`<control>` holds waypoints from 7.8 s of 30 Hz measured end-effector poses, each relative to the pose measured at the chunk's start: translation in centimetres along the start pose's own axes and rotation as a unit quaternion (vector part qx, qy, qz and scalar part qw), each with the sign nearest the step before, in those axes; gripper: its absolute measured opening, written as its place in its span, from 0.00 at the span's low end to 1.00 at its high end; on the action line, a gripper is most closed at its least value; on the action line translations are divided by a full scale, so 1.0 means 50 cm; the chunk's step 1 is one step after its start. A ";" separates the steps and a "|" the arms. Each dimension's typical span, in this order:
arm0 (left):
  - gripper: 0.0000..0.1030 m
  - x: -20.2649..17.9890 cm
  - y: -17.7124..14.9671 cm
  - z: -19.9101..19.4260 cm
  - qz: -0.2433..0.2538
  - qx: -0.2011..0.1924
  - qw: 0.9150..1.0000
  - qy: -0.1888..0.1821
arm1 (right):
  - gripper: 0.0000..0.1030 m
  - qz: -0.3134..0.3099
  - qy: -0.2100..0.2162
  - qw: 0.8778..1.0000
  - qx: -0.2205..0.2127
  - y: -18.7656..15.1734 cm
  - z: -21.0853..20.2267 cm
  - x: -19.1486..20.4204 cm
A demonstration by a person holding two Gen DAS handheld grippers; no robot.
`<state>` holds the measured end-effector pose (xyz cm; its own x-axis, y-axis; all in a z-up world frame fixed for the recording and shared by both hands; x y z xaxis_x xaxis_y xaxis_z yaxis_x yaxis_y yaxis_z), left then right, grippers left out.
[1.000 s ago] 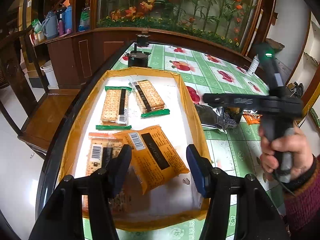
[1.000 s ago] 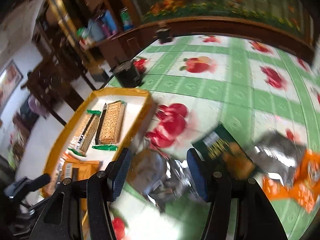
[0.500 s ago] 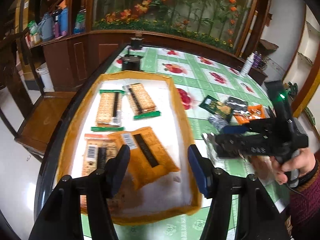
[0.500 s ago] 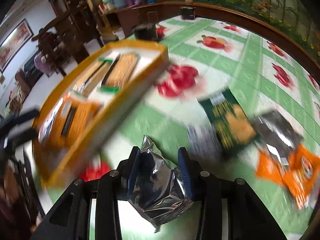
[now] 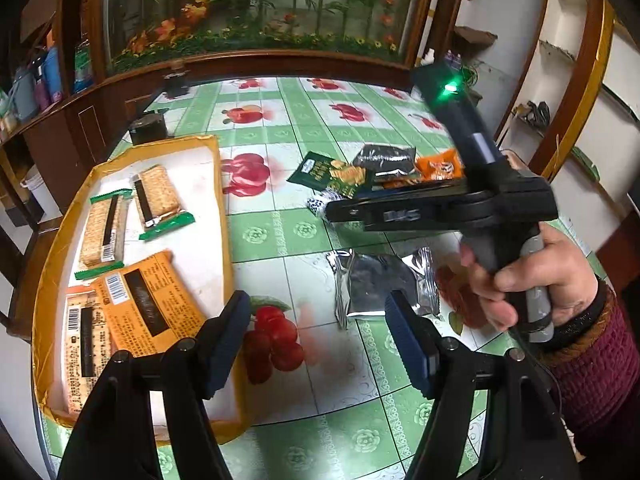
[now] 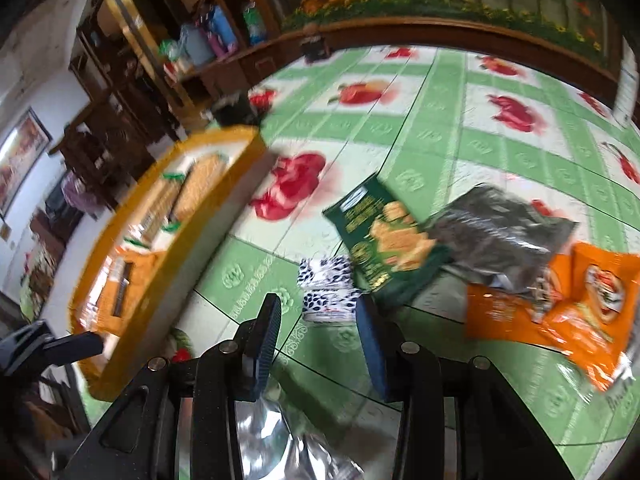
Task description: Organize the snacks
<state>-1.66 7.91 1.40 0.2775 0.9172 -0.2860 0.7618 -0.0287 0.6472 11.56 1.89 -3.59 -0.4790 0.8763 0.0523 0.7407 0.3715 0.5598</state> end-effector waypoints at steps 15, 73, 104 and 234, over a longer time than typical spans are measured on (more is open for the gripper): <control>0.71 -0.038 -0.011 0.030 0.008 0.021 0.999 -0.038 | 0.32 -0.008 -0.013 1.000 -0.015 -0.009 -0.002 -0.020; 0.71 -0.086 0.020 0.121 0.014 0.002 1.000 -0.009 | 0.32 0.070 0.012 0.996 -0.059 0.000 -0.073 -0.106; 0.72 0.181 -0.046 -0.088 -0.106 -0.075 0.989 0.064 | 0.33 0.040 0.070 0.994 -0.077 0.030 -0.096 0.076; 0.32 -0.108 -0.013 0.189 0.084 0.079 0.993 -0.017 | 0.47 0.146 0.096 0.979 -0.106 -0.026 -0.139 -0.175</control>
<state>1.88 -0.78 -4.15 0.4269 0.8798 -0.2090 0.7843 -0.2452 0.5698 11.50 -8.39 1.00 -0.3558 0.8542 0.3791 0.7544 0.0231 0.6560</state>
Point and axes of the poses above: each gripper's, at about its wrist camera, not at the fingertips, and z roughly the way its jaws point, x to its left, y to its top, the point moved 7 cm from there along z, roughly the way its jaws point, and after that the axes turned 12 degrees about -y, right-handed, at the moved point
